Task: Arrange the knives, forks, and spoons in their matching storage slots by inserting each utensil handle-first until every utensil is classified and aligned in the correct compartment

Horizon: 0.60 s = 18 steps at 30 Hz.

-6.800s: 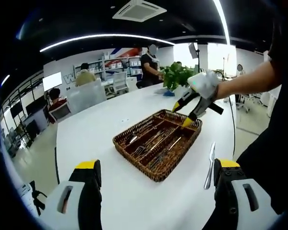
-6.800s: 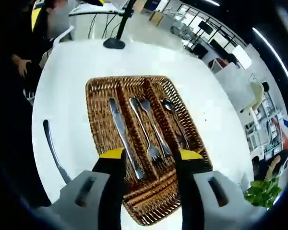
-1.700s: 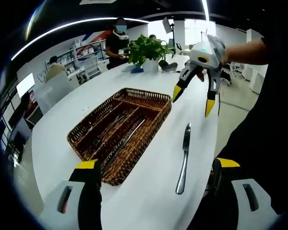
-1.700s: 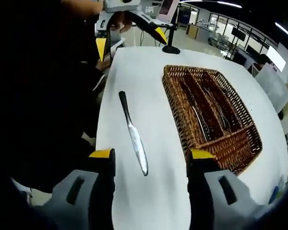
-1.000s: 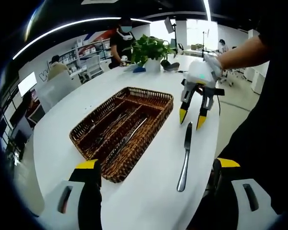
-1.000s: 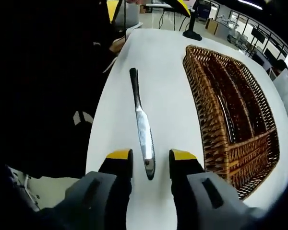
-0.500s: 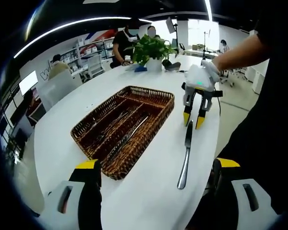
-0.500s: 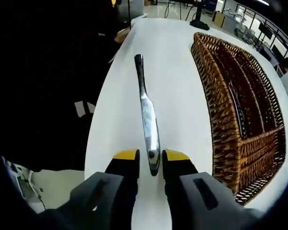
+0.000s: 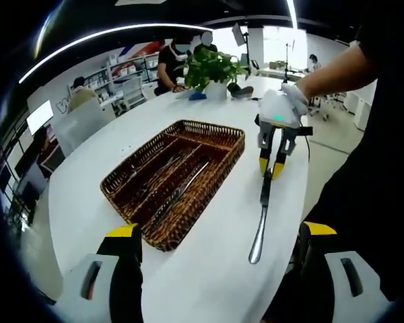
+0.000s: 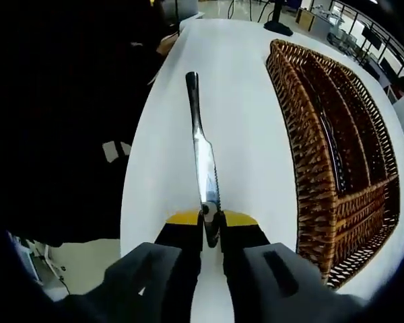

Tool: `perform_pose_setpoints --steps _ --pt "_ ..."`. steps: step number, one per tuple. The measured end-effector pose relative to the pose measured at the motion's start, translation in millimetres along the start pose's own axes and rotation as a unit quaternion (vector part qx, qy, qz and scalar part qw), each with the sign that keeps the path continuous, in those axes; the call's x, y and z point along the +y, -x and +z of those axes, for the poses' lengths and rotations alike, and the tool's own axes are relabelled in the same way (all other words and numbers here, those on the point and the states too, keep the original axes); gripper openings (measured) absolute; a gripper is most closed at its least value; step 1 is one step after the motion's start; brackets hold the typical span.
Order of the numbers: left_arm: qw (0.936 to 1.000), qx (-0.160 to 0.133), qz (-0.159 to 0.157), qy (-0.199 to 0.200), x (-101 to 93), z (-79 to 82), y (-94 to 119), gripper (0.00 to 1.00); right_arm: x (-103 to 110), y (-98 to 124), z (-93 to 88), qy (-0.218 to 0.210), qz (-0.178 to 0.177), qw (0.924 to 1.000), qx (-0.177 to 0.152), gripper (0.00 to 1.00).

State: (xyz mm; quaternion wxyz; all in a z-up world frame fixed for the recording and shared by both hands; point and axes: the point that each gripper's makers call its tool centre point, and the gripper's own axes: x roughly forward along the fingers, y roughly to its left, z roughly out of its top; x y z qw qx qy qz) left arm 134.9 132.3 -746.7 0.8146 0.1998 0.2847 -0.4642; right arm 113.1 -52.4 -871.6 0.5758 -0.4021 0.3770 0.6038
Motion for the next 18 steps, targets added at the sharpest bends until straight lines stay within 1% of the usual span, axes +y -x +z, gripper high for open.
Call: perform_pose_setpoints --steps 2,8,12,16,17,18 --pt "1.0 0.001 0.0 -0.003 -0.1 -1.1 -1.8 0.99 0.9 1.0 -2.2 -0.008 0.001 0.9999 0.009 0.08" --pt "0.9998 0.007 -0.012 -0.012 -8.3 -5.1 -9.8 0.98 2.3 7.8 0.6 -0.016 0.002 0.9997 0.018 0.08" --pt "0.9996 0.011 -0.022 -0.015 -11.4 -9.2 -17.4 0.96 2.3 16.5 7.4 -0.02 0.003 0.9995 0.026 0.08" --pt "0.9994 0.009 -0.029 -0.015 -12.6 -10.8 -27.4 0.9 1.5 22.4 11.8 -0.017 0.0 0.9993 0.034 0.08" --pt "0.9988 0.013 -0.04 -0.023 -17.5 -13.4 -33.8 0.89 0.9 24.3 13.0 -0.016 -0.001 0.9992 0.035 0.08" --pt "0.9967 0.028 -0.064 -0.041 -25.8 -19.8 -41.0 0.88 0.2 25.2 13.5 -0.016 -0.002 0.9992 0.036 0.07"
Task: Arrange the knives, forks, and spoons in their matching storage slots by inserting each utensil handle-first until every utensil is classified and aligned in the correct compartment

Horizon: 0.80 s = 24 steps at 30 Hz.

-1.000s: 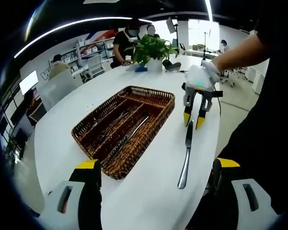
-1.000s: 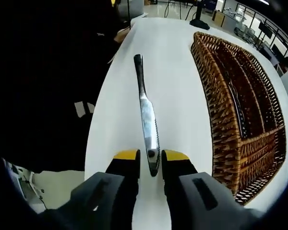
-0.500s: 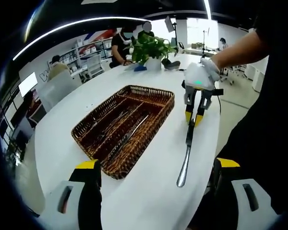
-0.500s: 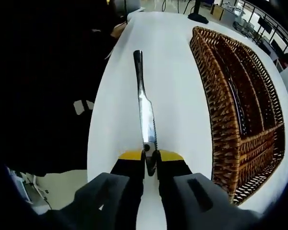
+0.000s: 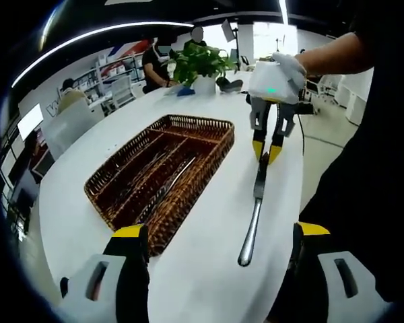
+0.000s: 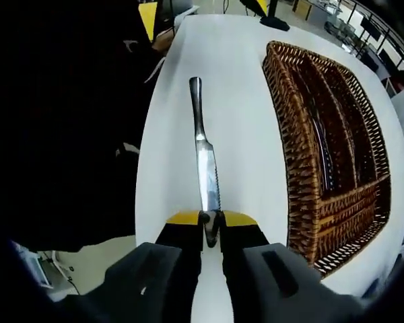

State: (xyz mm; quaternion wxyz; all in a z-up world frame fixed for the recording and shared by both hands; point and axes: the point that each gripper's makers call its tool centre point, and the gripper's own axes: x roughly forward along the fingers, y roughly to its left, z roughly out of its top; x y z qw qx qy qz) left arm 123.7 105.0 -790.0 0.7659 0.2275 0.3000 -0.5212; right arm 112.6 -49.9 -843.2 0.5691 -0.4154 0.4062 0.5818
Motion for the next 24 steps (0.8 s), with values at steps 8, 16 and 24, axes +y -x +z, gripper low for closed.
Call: perform_pose_setpoints --steps 8,16,24 --pt "0.9972 0.028 -0.063 -0.029 -20.8 -11.2 -44.2 0.64 -2.5 12.4 3.3 0.005 -0.007 0.9998 0.017 0.07" --pt "0.9935 0.047 -0.098 -0.033 -35.5 -23.1 -65.4 0.31 -3.2 19.9 8.4 0.013 -0.016 0.9994 0.026 0.07" --pt "0.9925 0.046 -0.106 -0.042 -45.4 -24.2 -77.3 0.3 -2.3 23.8 11.8 0.014 -0.019 0.9994 0.027 0.07"
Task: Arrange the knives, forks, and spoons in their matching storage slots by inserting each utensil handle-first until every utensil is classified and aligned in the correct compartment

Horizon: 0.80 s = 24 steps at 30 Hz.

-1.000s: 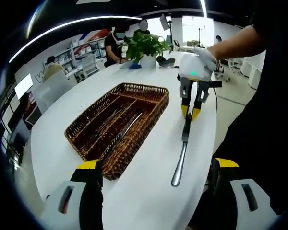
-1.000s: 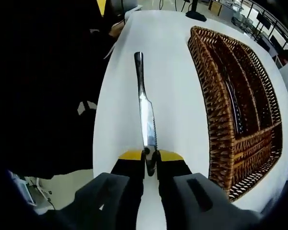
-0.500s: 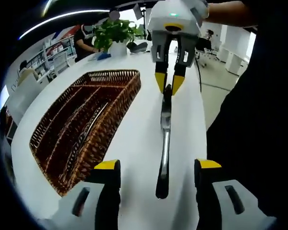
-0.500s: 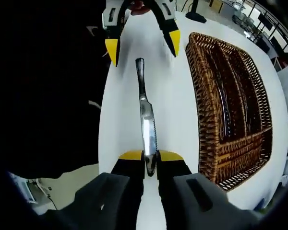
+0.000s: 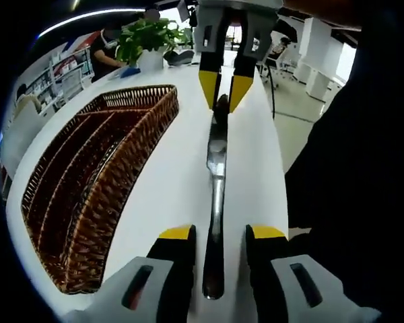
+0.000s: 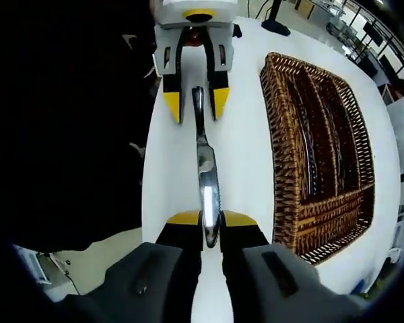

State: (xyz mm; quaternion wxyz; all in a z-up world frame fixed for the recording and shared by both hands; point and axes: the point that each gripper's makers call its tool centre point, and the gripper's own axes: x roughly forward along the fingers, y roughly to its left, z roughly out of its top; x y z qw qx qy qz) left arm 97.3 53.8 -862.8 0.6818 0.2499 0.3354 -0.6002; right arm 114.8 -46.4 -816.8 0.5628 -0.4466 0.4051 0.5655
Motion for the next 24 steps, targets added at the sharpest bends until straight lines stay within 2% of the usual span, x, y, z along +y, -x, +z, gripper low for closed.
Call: perform_pose_setpoints --steps 4,5,6,9,13,14,20,22,24 --pt "0.9993 0.026 -0.004 -0.025 -3.3 -7.5 -4.9 0.24 0.4 4.1 3.4 0.006 -0.004 1.0 0.002 0.07" --pt "0.9994 0.007 -0.002 -0.032 -3.7 -0.3 -6.2 0.23 0.5 4.8 3.9 0.006 -0.005 1.0 0.002 0.07" --pt "0.9996 0.015 -0.001 -0.025 -1.2 -1.5 -6.3 0.23 0.3 5.5 4.8 0.008 -0.006 1.0 0.001 0.07" --pt "0.9996 0.013 0.003 -0.025 0.7 -0.5 -6.5 0.22 0.6 6.6 5.5 0.008 -0.007 0.9999 0.001 0.07" --pt "0.9991 0.01 0.018 -0.038 7.9 0.1 -6.4 0.12 2.4 7.9 7.7 0.008 -0.007 0.9999 0.0 0.07" --pt "0.9991 0.008 0.006 -0.041 3.9 0.4 -7.4 0.1 2.3 8.1 8.1 0.008 -0.008 0.9999 0.0 0.07" --pt "0.9983 0.015 0.013 -0.055 3.4 0.4 -7.3 0.09 1.9 9.1 8.3 0.009 -0.011 0.9999 0.001 0.07" --pt "0.9976 0.021 0.014 -0.065 3.2 -1.1 -5.3 0.08 2.1 10.3 10.8 0.004 -0.01 0.9999 -0.006 0.08" --pt "0.9975 0.014 0.016 -0.068 4.7 0.7 -0.4 0.08 5.1 10.9 9.7 -0.017 -0.002 0.9998 -0.004 0.08"
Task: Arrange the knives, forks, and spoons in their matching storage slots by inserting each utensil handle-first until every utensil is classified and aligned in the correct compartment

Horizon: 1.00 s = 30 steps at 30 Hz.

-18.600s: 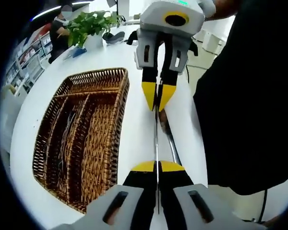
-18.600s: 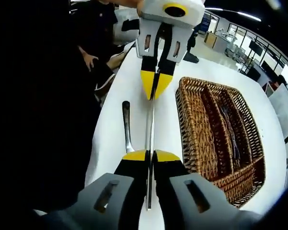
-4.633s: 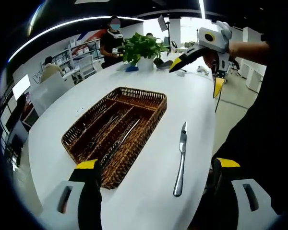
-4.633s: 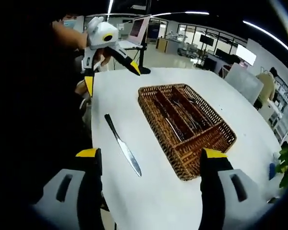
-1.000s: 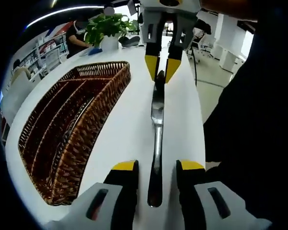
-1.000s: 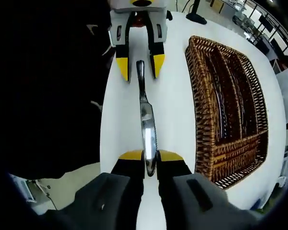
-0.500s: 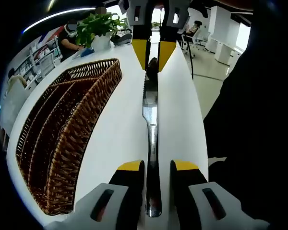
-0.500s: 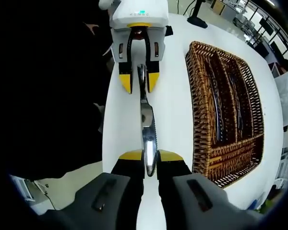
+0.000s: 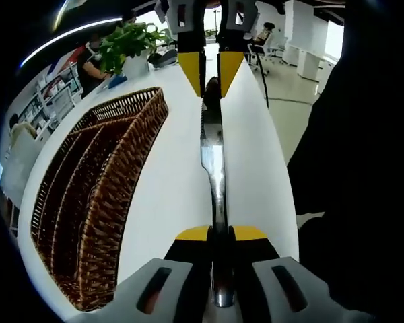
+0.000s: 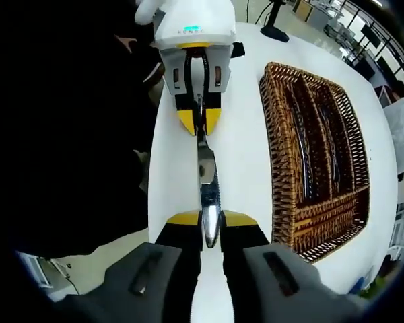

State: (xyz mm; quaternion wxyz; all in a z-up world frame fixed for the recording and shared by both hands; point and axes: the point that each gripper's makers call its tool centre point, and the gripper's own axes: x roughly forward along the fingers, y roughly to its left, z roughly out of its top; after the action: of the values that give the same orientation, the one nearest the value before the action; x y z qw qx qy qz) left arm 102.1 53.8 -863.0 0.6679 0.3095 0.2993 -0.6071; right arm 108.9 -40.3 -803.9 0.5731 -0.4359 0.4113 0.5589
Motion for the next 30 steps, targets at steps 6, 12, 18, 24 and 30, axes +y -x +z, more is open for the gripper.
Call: perform_pose_setpoints --steps 6,12,18,24,30 --pt "0.9999 0.007 -0.006 -0.006 4.5 4.4 11.9 0.07 -0.9 1.5 1.8 0.001 -0.005 0.9999 -0.012 0.08" --pt "0.9998 0.005 -0.001 -0.017 10.8 11.5 23.6 0.06 -4.0 2.6 1.4 0.003 -0.014 0.9997 -0.022 0.09" --pt "0.9997 0.002 -0.005 -0.024 13.3 18.4 34.7 0.06 -8.0 4.5 5.6 0.009 -0.035 0.9978 -0.056 0.16" --pt "0.9994 0.0 -0.007 -0.035 12.4 20.2 38.6 0.06 -10.6 6.7 12.8 -0.027 -0.071 0.9909 -0.111 0.41" --pt "0.9994 -0.009 -0.006 -0.033 14.0 24.0 43.6 0.06 -18.5 22.5 7.8 -0.09 -0.108 0.9774 -0.157 0.6"
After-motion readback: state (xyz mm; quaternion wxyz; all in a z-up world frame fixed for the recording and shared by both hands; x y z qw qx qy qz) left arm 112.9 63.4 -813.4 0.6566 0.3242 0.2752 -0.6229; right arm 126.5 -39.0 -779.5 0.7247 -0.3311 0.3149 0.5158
